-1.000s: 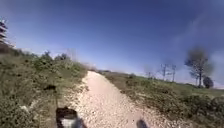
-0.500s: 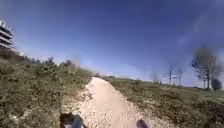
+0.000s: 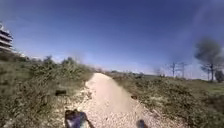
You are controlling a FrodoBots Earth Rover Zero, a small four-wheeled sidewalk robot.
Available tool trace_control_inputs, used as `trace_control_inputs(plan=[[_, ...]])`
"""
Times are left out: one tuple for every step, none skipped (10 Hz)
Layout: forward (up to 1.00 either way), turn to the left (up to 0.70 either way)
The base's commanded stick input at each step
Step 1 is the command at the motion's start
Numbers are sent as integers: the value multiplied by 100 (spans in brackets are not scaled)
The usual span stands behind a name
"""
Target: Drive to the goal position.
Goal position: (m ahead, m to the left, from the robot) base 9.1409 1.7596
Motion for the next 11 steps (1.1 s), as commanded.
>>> trace_control_inputs(plan=[[50,0],[50,0],[50,0],[50,0],[50,0],[50,0],[50,0],[50,0],[50,0],[50,0],[50,0]])
